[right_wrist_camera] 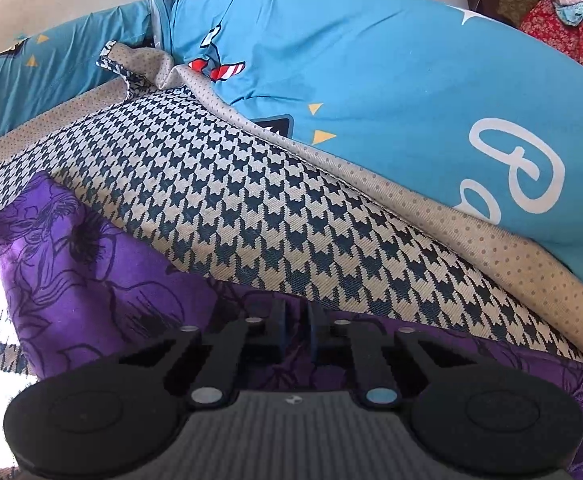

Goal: Fold clothes

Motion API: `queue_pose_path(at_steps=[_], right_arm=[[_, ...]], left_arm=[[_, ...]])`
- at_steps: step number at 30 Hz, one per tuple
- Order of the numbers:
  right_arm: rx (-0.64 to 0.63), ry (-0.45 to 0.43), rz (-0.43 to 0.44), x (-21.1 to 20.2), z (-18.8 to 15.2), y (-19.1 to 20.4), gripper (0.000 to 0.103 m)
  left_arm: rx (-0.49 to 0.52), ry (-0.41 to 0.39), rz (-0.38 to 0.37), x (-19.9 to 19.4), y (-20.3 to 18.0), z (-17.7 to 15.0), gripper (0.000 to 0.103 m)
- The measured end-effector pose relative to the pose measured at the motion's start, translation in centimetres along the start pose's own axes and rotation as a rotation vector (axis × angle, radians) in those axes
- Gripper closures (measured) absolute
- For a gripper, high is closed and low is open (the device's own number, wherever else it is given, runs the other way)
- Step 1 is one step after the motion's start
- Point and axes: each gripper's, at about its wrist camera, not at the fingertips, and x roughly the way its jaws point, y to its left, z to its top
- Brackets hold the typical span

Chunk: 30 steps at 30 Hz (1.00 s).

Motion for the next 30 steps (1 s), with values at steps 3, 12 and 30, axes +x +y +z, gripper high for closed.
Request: queue_pose_path(at_steps=[3,12,30], right_arm=[[-0.019,-0.023,-0.028,-0.2,0.0,0.4,0.099],[0.110,-0.138,-0.132,-1.0,2.6,-1.4,0.100],[0.245,-0.102,-0.131,-9.9,-6.4,-3.3,0.076]], left_arm=[[0.002,-0.001,0.004,0.1,-0.2,-0.1,0.000],[-0.003,-0.006,0.027,0.3,-0.2,0.0,0.000],[0.079,-0.003,0.037,0.8,-2.4,-1.3,0.000]])
